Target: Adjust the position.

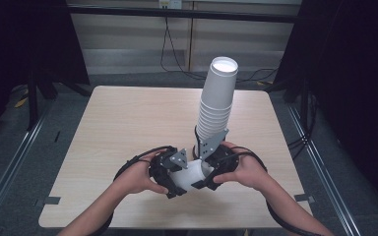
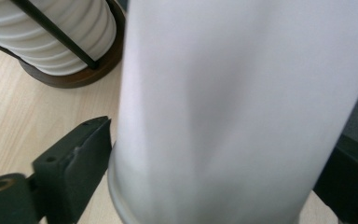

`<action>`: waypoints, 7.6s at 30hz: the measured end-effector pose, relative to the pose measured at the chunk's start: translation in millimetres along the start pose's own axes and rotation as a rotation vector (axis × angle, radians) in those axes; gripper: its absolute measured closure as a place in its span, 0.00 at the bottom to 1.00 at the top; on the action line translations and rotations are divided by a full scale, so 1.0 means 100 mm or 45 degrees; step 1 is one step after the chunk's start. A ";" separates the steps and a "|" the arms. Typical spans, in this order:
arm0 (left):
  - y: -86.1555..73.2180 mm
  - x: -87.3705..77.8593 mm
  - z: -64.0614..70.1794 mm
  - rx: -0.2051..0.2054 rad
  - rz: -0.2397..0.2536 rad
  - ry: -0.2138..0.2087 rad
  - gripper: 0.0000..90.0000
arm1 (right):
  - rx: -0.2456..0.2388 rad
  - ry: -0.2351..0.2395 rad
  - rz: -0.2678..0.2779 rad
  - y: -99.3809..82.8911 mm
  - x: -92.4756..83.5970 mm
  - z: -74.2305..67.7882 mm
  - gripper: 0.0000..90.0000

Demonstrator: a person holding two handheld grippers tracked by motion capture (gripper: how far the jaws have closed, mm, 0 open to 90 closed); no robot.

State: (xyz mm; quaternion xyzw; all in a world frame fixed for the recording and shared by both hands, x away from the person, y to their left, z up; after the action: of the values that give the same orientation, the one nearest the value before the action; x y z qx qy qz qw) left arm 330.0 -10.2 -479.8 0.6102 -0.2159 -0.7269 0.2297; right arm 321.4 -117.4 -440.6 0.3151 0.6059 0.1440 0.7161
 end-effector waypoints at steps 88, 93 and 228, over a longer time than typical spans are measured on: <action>-0.19 -0.15 -0.01 0.008 0.111 0.023 0.18 | 0.021 -0.001 -0.078 -0.09 0.00 0.00 0.18; -0.18 -0.13 0.01 0.034 0.043 0.042 0.18 | -0.014 0.013 -0.161 -0.06 0.03 -0.03 0.17; -0.72 -0.83 -0.43 -0.277 -0.173 0.190 0.14 | 0.299 -0.370 0.091 -1.27 0.42 0.13 0.15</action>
State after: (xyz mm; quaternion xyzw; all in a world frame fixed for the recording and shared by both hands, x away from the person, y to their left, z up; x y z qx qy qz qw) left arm 379.6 95.3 -464.1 0.6472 -0.0765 -0.7125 0.2600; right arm 320.9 -193.3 -551.7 0.4355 0.4972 0.0506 0.7487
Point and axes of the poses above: each handheld gripper's, and its own axes: x roughly forward along the jaws, y roughly out of its top, z roughly to its right, the point moved 7 cm from there along x, roughly forward along the jaws, and after that the axes turned 10 degrees about -y, right-handed, at the moved point
